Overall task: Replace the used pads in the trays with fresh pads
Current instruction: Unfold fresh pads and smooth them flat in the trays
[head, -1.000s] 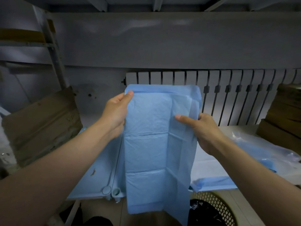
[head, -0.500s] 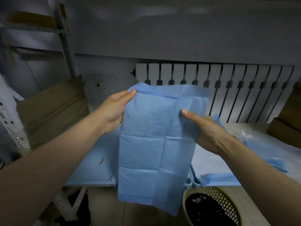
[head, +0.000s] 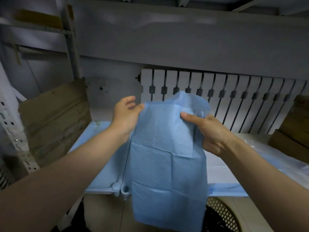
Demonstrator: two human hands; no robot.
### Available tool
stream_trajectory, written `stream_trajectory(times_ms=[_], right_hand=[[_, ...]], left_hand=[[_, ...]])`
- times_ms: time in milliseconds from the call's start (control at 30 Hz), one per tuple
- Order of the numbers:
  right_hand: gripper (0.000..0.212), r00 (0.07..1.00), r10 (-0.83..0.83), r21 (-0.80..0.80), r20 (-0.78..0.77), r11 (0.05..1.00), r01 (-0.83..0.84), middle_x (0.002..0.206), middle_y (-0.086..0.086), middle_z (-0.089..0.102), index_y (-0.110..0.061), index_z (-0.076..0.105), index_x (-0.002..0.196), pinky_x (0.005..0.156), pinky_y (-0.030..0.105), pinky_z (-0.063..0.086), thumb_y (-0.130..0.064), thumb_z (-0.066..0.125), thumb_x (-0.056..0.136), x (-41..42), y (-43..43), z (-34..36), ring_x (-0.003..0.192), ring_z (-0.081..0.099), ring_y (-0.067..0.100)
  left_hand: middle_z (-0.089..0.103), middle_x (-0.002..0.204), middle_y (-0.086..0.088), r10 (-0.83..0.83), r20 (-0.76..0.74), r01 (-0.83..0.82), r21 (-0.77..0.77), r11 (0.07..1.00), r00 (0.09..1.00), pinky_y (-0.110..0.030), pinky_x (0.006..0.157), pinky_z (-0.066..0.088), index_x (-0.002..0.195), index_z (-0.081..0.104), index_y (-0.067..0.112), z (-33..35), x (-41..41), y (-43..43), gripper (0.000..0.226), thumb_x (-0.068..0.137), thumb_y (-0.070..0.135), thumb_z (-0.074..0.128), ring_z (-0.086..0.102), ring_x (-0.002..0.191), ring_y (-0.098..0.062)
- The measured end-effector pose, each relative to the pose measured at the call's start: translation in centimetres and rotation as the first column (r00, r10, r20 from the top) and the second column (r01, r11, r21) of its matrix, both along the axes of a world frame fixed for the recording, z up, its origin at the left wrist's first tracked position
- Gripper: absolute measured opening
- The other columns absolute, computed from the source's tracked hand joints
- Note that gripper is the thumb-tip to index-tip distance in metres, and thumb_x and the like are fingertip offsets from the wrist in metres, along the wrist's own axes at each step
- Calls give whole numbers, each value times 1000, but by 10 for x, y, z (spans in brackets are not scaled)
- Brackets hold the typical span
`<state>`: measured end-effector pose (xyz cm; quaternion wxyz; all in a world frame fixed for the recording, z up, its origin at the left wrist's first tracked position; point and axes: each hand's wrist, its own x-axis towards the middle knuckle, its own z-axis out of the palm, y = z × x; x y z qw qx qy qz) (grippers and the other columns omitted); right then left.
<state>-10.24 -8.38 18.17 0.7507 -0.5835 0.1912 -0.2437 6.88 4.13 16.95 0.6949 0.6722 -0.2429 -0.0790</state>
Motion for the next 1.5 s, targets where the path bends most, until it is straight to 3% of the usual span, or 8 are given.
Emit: stream_trajectory(times_ms=[100,233,467,667,800,1033,1133,1500], right_hand=[[13,967,-247,-69,-55,967,244,93,6,73,-12,64,99,70,36,60,-17,69,88,6,1,2,81,72,21],[34,924,-381,-160,-41,915,371,105,11,69,-9,60,112,88,50,55,-28,70,86,12,5,-1,95,68,29],[74,999,44,-228,15,973,-40,119,-1,69,-24,70,117,96,37,49,-71,18,92,3,10,-2,115,61,20],[22,996,-86,-391,31,916,92,105,-6,69,-29,70,114,89,32,51,-25,60,94,10,12,-16,91,59,19],[41,966,-256,-469,32,850,240,117,-9,60,-27,60,125,64,5,46,-30,71,86,15,18,-20,93,58,7],[24,948,-316,-442,-40,856,267,78,0,63,-14,65,90,59,22,44,-38,60,93,22,21,-30,69,59,14],[32,921,-378,-421,-95,853,307,64,2,42,-9,53,74,51,24,33,-29,48,100,19,14,-28,57,39,14],[21,851,-508,-250,-133,848,467,102,15,69,-20,63,77,92,57,50,-30,59,95,6,-18,-29,103,63,38]], left_hand=[[61,118,7,58,198,-55,-17,998,978,-13,73,46,120,60,23,-3,-25,-1,30,90,19,64,57,85,-1],[60,122,11,-345,163,339,60,939,924,-20,82,53,130,56,25,-5,-66,-7,45,87,37,66,63,95,1],[63,124,10,-570,109,569,41,821,814,-25,92,52,132,48,27,-7,-72,-12,68,74,31,81,61,114,-6],[65,122,4,-345,-160,337,-73,939,925,-31,102,44,121,59,19,-11,-67,-15,33,95,38,56,60,112,-11],[47,144,7,-360,-426,350,-105,931,830,-39,114,28,140,47,22,-19,-49,-16,79,75,64,64,42,134,-14],[67,122,-9,-536,-459,491,-224,842,709,-45,104,43,125,63,17,-24,-43,-11,48,91,50,55,62,114,-27],[65,126,-2,-439,-435,408,-168,897,786,-44,105,42,127,61,21,-25,-29,-5,57,80,55,65,60,118,-23],[63,92,-10,181,-43,-180,21,983,983,-42,80,52,88,63,10,-20,53,59,20,90,29,66,61,86,-24]])
